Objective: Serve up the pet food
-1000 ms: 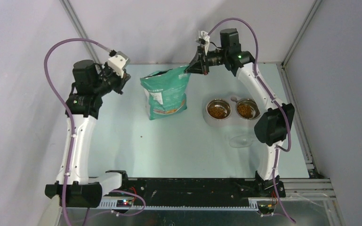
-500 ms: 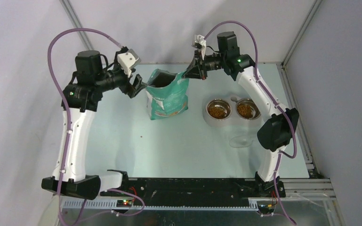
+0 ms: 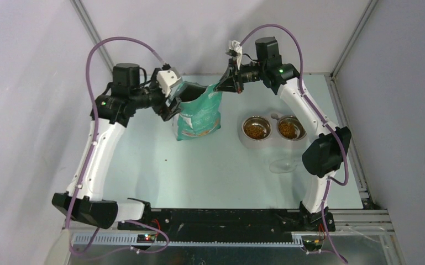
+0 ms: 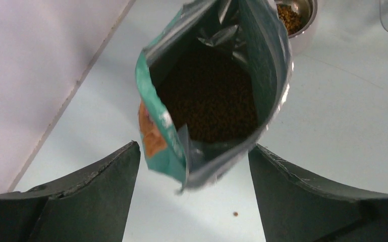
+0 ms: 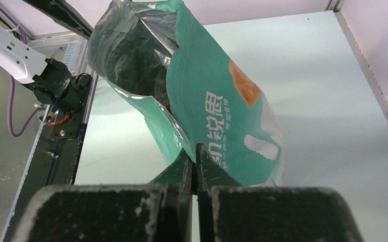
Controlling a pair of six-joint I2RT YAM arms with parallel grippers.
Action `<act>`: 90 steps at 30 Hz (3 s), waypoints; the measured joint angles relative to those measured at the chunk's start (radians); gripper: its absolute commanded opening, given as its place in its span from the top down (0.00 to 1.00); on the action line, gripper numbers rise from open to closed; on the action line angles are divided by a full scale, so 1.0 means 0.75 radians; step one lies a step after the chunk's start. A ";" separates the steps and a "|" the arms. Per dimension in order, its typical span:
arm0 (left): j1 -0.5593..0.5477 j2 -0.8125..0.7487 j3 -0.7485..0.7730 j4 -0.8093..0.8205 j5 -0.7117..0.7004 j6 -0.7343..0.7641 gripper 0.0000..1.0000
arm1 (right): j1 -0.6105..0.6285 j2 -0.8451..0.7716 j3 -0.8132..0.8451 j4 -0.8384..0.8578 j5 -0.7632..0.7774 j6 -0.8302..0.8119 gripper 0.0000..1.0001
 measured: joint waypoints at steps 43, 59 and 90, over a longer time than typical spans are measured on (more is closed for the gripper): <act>-0.030 -0.019 -0.093 0.046 0.144 -0.120 1.00 | 0.217 -0.177 -0.076 -0.110 0.061 -0.153 0.43; -0.033 -0.020 -0.093 0.051 0.137 -0.083 0.59 | 0.303 -0.028 0.182 -0.338 0.379 -0.333 1.00; -0.106 0.106 -0.009 0.081 0.217 -0.078 1.00 | 0.282 0.039 0.363 -0.565 0.472 -0.482 0.68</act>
